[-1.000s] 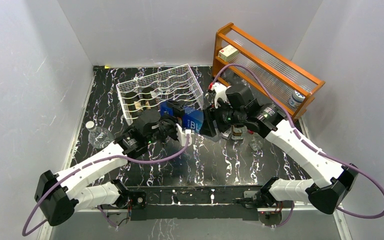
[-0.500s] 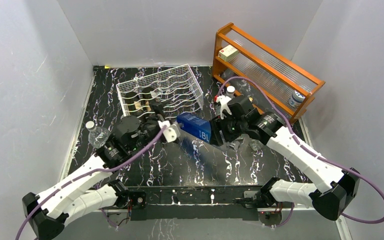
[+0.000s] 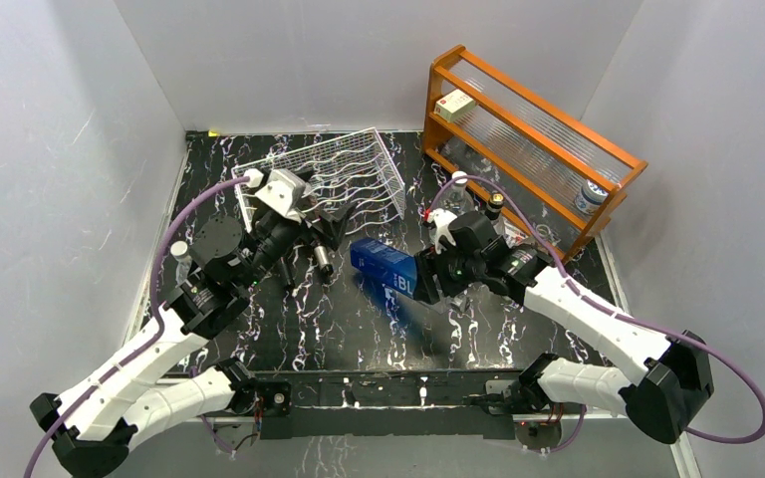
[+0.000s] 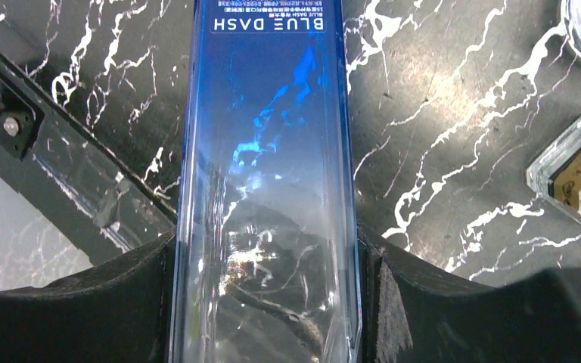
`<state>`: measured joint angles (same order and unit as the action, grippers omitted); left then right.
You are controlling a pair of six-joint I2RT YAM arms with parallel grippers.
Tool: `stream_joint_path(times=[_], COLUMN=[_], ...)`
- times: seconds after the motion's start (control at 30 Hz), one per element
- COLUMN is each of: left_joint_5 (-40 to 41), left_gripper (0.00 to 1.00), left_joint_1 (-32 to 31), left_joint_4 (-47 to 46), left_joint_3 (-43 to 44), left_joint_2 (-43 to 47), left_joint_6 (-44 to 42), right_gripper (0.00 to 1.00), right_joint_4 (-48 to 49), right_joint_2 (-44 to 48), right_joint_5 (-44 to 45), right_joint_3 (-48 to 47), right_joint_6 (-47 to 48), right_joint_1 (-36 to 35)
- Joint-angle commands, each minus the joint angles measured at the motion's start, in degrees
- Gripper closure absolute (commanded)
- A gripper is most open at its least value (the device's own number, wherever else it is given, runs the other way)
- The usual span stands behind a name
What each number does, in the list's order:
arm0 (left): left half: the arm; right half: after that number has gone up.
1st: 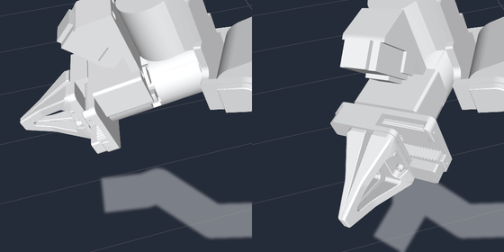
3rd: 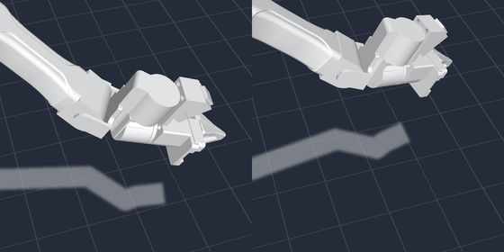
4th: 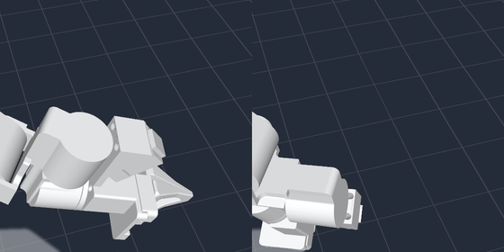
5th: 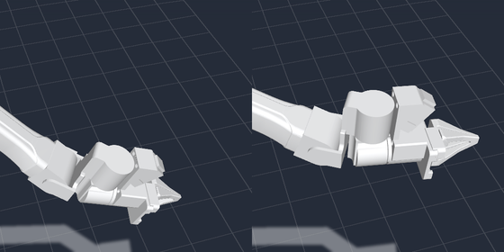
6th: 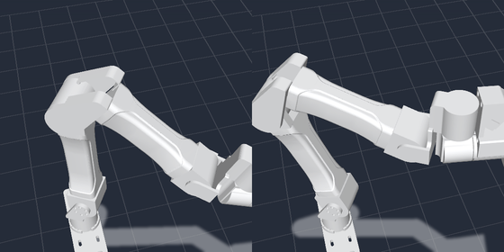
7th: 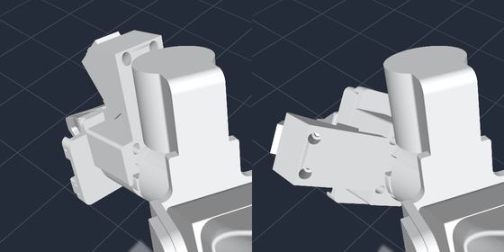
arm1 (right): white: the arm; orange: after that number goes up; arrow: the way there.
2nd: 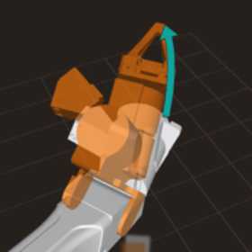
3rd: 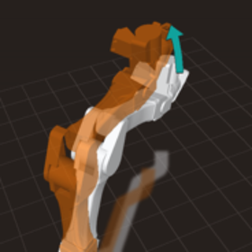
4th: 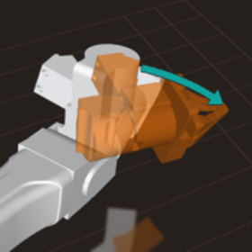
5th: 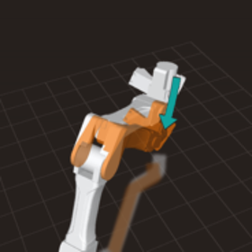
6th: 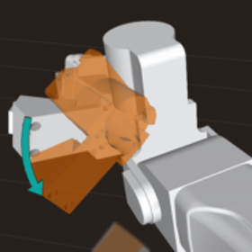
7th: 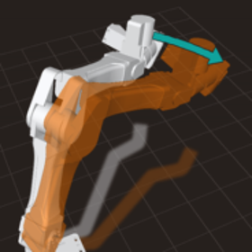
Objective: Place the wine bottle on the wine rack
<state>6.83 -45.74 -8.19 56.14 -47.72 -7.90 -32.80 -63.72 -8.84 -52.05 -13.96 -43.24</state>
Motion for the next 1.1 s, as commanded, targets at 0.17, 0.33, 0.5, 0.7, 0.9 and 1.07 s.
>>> stream_joint_path(times=[0.17, 0.33, 0.5, 0.7, 0.9, 1.07], left_joint_5=[1.93, 2.90, 2.27, 1.79, 2.05, 2.46], left_gripper=[0.02, 0.02, 0.02, 0.02, 0.02, 0.02], left_joint_1=[0.21, 0.21, 0.21, 0.27, 0.21, 0.21], left_joint_4=[2.98, 5.08, 6.51, 8.08, 8.94, 9.72], left_joint_3=[2.37, 3.30, 3.77, 4.78, 5.33, 6.03], left_joint_2=[-0.09, -0.84, -1.75, -3.05, -4.02, -4.25], left_joint_6=[8.68, 10.73, 11.76, 12.62, 13.32, 13.44], right_gripper=[1.00, 1.00, 1.00, 1.00, 1.00, 1.00], right_joint_4=[29.03, 32.82, 38.30, 40.98, 43.65, 45.79], right_joint_2=[5.56, 3.57, 2.29, 0.23, -1.58, -3.51], right_joint_5=[0.07, 0.94, 1.59, 1.24, 2.08, 4.27], right_joint_3=[4.57, 5.82, 7.73, 8.30, 8.52, 8.63], right_joint_6=[-3.98, -5.19, -6.36, -6.88, -7.07, -7.82], right_joint_1=[-0.01, -0.05, -0.05, -0.24, -0.75, -1.51])
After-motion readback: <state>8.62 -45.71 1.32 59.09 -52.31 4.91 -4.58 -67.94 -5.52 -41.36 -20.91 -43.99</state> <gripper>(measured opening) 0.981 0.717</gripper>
